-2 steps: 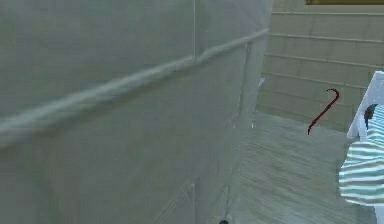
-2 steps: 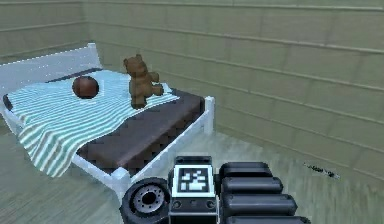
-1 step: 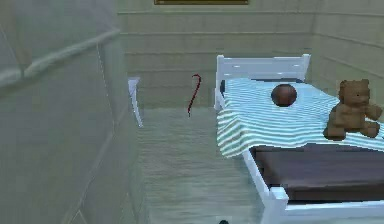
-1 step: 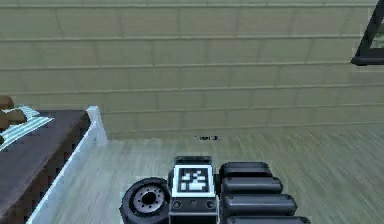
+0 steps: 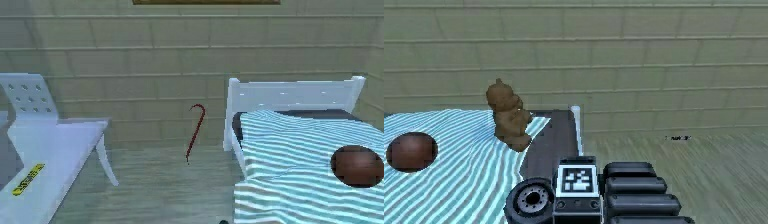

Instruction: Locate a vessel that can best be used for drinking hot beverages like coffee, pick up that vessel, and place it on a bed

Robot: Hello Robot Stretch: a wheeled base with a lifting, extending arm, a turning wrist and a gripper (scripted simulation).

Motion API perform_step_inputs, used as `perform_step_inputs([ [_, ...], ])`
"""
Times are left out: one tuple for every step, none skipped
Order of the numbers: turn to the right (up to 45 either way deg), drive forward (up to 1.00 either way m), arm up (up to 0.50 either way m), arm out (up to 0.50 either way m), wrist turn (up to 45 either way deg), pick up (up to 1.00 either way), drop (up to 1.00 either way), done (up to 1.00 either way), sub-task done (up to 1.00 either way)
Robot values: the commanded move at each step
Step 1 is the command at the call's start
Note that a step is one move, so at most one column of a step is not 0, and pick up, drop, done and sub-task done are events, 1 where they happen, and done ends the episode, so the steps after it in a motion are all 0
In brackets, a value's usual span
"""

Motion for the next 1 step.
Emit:
perform_step_inputs([
  [3.0,0.00,0.00,0.00,0.0,0.00,0.00,0.00,0.00],
])
